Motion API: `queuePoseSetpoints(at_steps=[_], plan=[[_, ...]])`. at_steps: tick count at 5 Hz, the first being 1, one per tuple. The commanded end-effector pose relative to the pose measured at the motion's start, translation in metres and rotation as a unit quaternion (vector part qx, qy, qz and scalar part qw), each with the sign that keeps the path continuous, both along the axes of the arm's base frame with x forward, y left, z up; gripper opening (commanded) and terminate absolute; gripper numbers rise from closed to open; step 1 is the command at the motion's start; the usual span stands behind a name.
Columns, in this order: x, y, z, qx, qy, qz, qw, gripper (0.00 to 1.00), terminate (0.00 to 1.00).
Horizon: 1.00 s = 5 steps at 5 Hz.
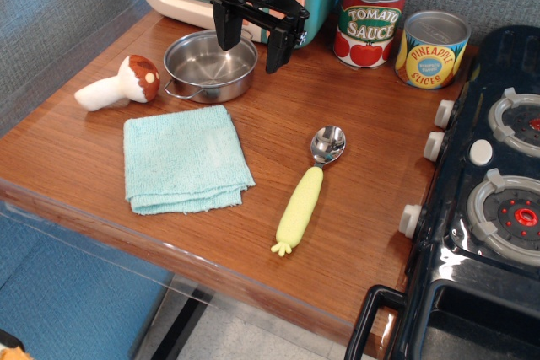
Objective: Move the blue cloth in front of the mushroom.
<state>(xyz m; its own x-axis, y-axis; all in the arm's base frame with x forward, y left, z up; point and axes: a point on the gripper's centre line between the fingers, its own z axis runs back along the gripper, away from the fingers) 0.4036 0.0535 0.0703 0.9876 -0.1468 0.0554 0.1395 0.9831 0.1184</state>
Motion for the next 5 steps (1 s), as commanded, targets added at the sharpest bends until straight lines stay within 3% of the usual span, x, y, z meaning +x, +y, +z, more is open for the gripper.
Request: queuePoseSetpoints(at_steps=[1,2,3,5], plan=[[0.0,0.0,0.0,0.0,0.0,0.0,1.0,1.0,0.0],[-0.017,0.0,-0.001,-0.021,-0.008,0.005,0.9997,1.0,0.0],[-0.027,-0.002,0.002,-0.023,-0.011,-0.003,0.9997,1.0,0.0],[-0.076,0.005,-0.006,-0.012,-0.016,-0.022,0.9996,1.0,0.0]])
